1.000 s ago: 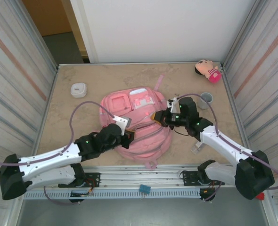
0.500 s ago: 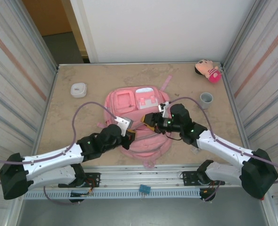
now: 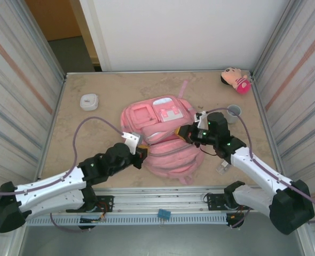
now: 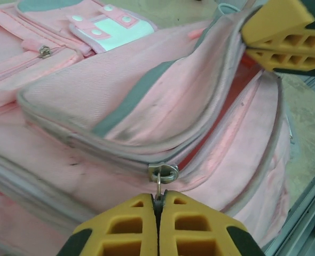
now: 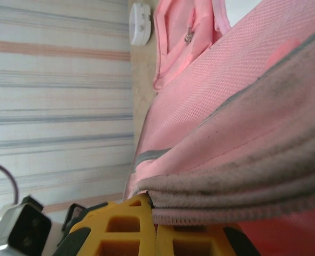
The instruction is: Pack the student bag
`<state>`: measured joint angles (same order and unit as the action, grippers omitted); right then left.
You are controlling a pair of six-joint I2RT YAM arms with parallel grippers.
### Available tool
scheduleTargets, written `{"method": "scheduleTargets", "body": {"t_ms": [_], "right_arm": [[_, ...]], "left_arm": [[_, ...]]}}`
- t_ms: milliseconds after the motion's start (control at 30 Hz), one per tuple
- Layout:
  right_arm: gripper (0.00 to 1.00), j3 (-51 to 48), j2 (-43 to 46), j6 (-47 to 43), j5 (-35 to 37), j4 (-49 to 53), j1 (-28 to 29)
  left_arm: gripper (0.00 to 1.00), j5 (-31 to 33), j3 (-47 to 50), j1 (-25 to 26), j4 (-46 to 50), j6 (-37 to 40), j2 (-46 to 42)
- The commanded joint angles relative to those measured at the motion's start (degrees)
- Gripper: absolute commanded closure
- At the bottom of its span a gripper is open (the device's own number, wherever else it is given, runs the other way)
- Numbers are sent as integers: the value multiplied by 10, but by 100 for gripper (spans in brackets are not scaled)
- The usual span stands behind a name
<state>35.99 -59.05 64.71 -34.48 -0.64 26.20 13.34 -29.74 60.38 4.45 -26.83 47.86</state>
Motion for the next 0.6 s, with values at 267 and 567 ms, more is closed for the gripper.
{"method": "scheduleTargets", "body": {"t_ms": [267,567], "right_arm": [[45,-19,-2,77,112,-65,92],[80,-5,-54,66,155,-70,138]], "left_arm": [[100,-53,-1,-9,-66,66,8],[100,-63,-15,-9,-69,75,30]]}}
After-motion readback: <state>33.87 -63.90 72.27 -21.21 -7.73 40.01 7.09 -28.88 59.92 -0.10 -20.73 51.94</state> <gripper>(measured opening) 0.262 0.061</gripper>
